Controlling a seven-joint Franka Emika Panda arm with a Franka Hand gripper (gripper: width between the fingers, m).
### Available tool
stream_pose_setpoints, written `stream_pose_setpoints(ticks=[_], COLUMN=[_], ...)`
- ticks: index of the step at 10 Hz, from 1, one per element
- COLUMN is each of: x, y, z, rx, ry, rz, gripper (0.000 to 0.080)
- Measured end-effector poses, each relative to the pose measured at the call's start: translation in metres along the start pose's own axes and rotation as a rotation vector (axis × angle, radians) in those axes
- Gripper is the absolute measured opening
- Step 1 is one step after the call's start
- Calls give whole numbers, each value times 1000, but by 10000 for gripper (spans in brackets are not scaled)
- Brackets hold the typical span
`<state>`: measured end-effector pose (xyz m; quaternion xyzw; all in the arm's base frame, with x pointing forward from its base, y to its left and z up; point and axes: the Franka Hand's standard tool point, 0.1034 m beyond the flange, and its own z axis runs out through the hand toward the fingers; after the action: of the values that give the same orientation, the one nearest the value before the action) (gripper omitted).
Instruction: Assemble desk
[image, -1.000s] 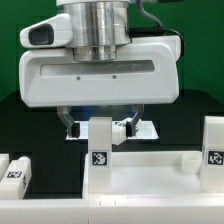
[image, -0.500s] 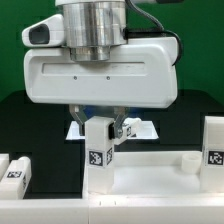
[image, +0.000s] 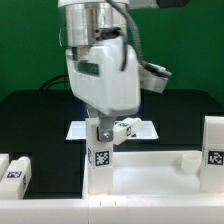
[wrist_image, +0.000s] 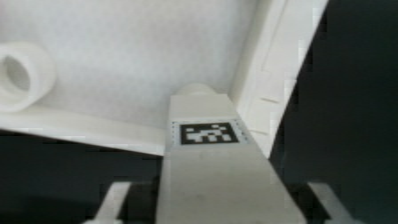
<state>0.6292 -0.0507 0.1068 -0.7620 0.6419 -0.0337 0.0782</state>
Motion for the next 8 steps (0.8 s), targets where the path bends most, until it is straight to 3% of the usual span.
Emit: stream_pose_setpoints(ticks=[4, 6, 7, 8], x=[-4, -6, -6, -6], y=[0, -3, -2, -1], z=[0, 1, 1, 2], rx=[-3, 21, 19, 15], ry=[-9, -40, -37, -38], rz=[230, 575, 520, 482], gripper=[287, 287, 287, 372])
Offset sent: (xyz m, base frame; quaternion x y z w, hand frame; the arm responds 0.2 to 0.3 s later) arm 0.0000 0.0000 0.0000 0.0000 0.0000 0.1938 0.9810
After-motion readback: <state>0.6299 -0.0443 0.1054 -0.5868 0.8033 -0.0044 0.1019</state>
